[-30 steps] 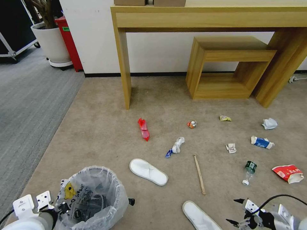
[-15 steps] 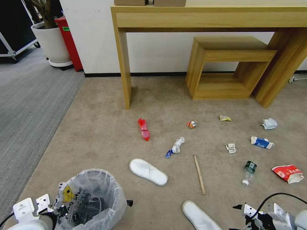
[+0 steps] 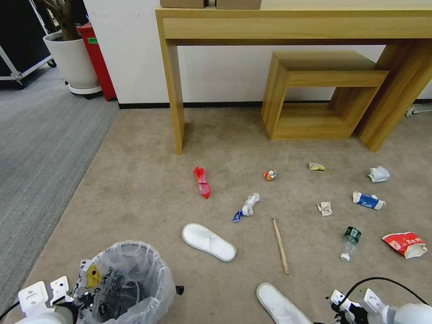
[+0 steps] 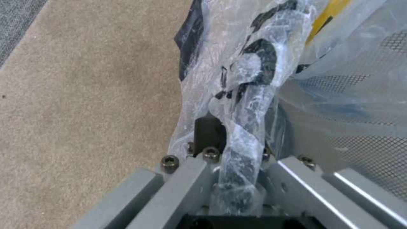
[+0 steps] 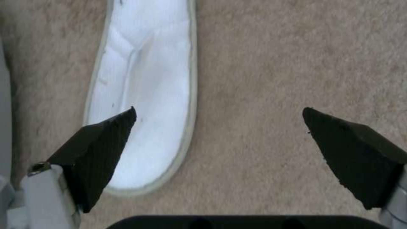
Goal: Pick up the trash bin and place the garbage on the floor into it.
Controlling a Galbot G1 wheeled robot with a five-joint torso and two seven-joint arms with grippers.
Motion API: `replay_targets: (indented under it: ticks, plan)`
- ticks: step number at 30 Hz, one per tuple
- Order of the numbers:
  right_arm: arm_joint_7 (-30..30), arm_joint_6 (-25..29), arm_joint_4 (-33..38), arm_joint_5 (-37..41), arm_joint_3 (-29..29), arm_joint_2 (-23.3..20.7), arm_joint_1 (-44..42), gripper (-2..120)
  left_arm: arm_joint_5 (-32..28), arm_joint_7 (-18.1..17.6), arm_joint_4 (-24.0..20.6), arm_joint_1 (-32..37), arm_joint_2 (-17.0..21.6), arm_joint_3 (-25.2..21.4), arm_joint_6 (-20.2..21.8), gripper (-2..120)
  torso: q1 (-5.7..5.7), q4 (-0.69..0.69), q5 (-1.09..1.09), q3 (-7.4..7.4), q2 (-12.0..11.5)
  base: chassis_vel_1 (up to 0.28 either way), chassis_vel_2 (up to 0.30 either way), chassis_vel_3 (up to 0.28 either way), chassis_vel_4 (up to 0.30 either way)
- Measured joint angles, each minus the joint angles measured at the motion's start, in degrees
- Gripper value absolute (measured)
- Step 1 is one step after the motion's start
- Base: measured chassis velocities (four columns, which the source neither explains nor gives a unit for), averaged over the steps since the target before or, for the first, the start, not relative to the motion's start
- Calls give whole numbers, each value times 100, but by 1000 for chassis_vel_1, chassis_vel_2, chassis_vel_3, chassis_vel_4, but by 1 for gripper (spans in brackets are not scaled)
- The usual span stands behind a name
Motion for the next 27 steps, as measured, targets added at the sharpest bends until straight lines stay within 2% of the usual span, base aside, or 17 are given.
replay_targets:
  ticks: [12, 27]
  plan:
    - [167, -215, 81, 320, -611, 257, 531, 100, 245, 67, 35, 95, -100, 93, 8, 0, 0, 0, 0, 0, 0, 0, 0, 0, 0]
    - [390, -289, -158, 466, -1364, 490, 1101, 100, 483, 136, 27, 179, -216, 140, 10, 0, 0, 0, 1, 0, 0, 0, 0, 0, 0]
